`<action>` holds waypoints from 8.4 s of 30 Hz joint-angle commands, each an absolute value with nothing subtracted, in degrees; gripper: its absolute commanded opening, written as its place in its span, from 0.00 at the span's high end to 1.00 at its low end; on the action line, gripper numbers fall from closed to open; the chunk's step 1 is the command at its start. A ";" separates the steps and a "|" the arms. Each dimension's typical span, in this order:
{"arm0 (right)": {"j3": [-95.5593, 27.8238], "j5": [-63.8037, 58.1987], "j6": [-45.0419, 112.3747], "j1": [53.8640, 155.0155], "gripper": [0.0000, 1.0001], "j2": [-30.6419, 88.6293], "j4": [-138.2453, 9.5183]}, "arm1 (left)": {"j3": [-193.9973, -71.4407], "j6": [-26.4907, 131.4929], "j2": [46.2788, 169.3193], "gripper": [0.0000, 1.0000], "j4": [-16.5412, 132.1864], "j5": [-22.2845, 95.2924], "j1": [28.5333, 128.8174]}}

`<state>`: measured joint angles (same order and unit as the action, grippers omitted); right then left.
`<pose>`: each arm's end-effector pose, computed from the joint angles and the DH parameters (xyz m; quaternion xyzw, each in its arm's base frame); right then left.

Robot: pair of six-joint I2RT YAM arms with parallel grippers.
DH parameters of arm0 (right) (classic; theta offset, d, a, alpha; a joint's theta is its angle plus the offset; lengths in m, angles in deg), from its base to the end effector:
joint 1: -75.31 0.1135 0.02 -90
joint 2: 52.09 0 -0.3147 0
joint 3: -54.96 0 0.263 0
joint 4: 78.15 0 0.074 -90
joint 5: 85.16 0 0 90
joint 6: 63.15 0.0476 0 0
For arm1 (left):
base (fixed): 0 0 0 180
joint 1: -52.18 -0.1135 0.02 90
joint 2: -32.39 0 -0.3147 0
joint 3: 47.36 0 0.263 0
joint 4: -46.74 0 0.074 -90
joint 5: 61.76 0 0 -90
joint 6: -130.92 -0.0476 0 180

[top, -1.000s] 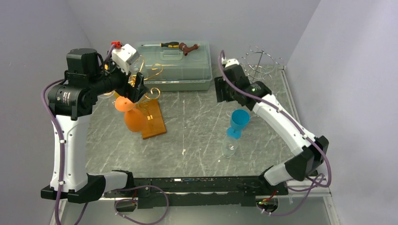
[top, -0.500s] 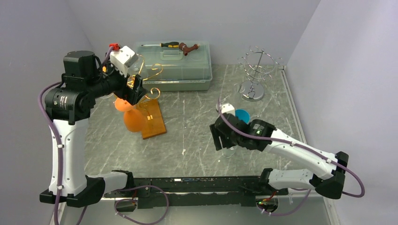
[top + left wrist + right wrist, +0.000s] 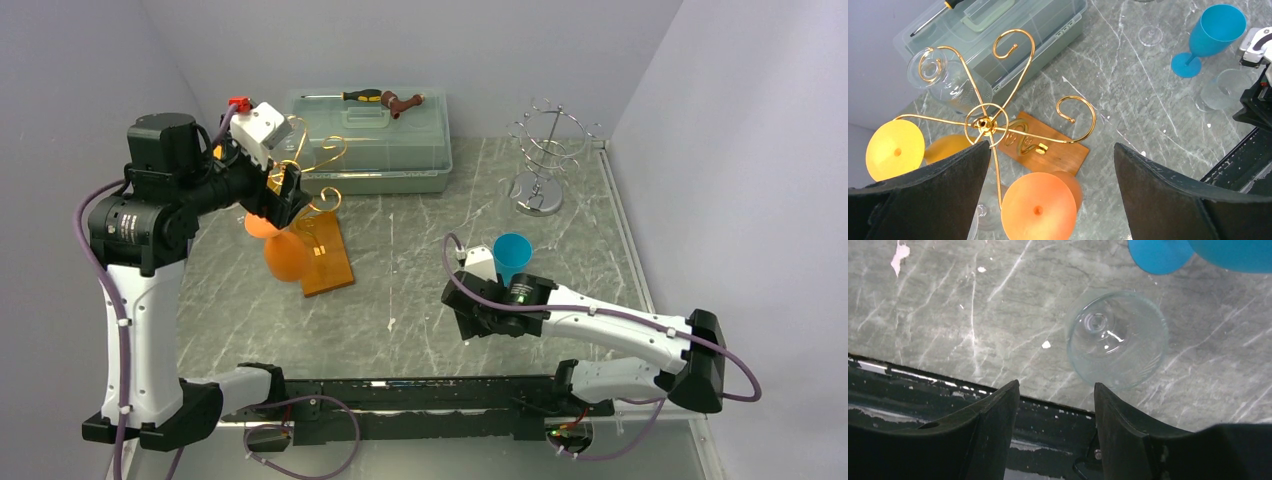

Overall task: Place the wine glass upside down on the wine glass rack
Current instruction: Pick up the wine glass at the center of the board, then turn the wine glass upside down at the wine rack.

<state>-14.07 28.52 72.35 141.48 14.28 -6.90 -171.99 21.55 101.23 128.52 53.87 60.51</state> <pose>0.0981 0.1748 0.3045 -0.1350 0.9529 0.0372 0.2689 0.1547 -0.0435 0.5732 0.3121 0.7747 -0.1375 0.5325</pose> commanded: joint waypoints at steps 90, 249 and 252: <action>-51.78 0.64 56.44 134.02 1.00 22.14 -66.16 | -168.93 30.11 102.02 0.01 125.06 69.84 60.70; -39.09 -34.63 34.76 120.87 0.93 54.28 -103.33 | -179.94 13.50 98.84 0.01 141.46 53.61 60.70; -38.46 -34.12 34.12 121.42 0.94 53.94 -104.72 | -179.62 13.34 98.75 0.01 141.11 53.43 60.70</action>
<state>-36.73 -33.20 35.78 120.52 55.37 -95.57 -178.70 12.74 98.91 141.66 53.80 60.51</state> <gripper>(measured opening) 0.686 0.995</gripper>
